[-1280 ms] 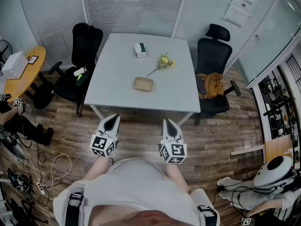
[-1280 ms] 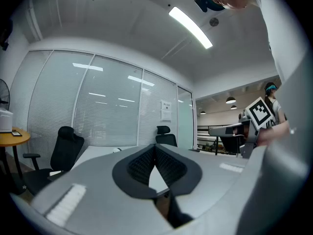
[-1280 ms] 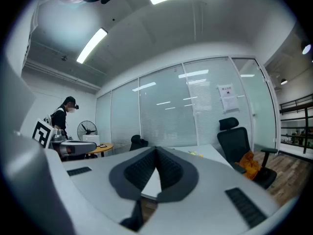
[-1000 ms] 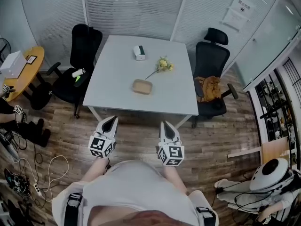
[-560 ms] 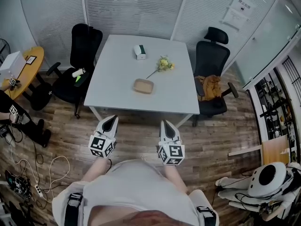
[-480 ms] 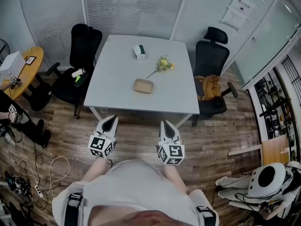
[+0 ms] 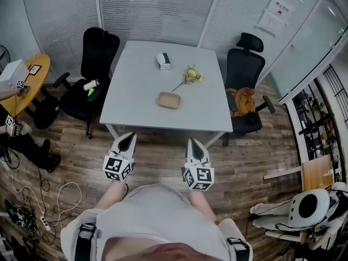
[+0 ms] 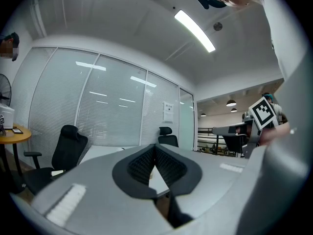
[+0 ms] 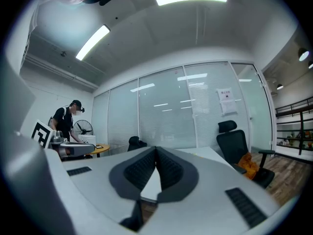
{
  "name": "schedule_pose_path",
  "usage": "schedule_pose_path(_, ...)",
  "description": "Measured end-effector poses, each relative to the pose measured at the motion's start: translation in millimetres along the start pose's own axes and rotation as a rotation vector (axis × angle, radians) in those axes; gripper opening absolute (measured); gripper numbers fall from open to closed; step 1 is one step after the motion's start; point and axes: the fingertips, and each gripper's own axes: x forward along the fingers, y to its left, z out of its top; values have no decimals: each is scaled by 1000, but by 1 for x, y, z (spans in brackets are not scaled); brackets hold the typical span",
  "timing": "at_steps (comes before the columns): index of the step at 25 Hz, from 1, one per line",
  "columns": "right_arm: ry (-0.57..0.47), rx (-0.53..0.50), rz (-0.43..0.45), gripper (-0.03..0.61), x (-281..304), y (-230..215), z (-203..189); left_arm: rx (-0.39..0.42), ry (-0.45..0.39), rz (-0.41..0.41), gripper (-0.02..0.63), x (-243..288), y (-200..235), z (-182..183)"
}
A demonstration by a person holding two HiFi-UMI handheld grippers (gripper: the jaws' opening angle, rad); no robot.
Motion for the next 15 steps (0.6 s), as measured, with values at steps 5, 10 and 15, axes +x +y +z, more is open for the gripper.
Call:
schedule_pose_path(5,4,0,-13,9,4,16,-4,-2,-4,-20,11,-6,12,-2)
schedule_pose_path(10,12,4,-32,9,3,26,-11,-15,-10,-30,11,-12,20,-4)
schedule_pose_path(15,14,4,-38,9,13,29,-11,-21,-6,-33,11,-8,32,-5)
